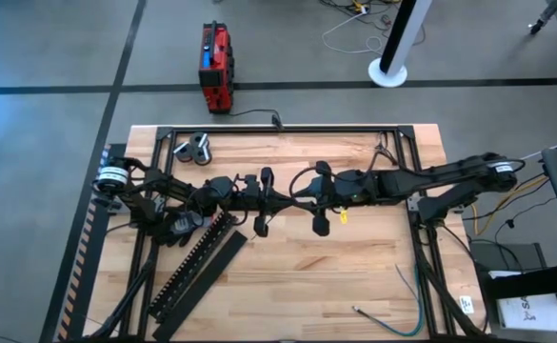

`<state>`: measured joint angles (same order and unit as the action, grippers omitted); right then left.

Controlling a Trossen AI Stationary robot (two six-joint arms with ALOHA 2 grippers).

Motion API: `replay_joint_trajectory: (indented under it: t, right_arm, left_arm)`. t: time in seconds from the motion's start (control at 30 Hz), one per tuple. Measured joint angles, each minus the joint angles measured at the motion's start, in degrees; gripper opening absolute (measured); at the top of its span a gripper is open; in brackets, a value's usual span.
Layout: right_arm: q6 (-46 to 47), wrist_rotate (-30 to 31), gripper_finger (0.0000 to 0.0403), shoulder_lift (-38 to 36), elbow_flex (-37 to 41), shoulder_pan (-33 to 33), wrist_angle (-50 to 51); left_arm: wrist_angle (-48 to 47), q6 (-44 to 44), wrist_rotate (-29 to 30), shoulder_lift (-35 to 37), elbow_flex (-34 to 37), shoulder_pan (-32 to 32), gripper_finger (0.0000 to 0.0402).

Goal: Ziptie cables
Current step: Wrap the cable wires with the black zip tie

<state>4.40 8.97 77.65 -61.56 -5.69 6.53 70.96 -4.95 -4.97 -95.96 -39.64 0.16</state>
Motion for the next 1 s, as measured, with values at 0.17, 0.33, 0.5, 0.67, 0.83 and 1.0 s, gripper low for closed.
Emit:
replay_joint_trajectory:
  t: [0.17,0.33,0.5,0.67,0.83,1.0]
  right_arm:
    - [0.2,0.0,0.0064,0.2,-0.1,0.1,0.5]
    - [0.2,0.0,0.0032,-0.1,-0.1,0.1,0.2]
    - [0.2,0.0,0.0018,-0.3,-0.1,0.1,0.0]
    - [0.6,0.0,0.0014,-0.3,-0.1,0.1,-0.7]
    - [0.8,0.0,0.0003,-0.3,-0.1,0.1,-0.8]
    - [0.7,0.0,0.0003,-0.3,-1.0,0.1,-0.3]
  left_arm:
    - [-0.2,0.0,0.2,0.0,0.0,0.0,0.0000]
    - [-0.1,0.0,0.2,0.0,0.0,0.0,0.0000]
    - [-0.3,0.0,0.2,0.1,0.0,0.0,0.0000]
    - [-0.2,0.0,0.2,0.1,0.0,0.0,0.0000]
    - [-0.2,0.0,0.1,0.1,0.0,0.0,0.0000]
    - [0.0,0.0,0.1,0.1,0.0,0.0,0.0000]
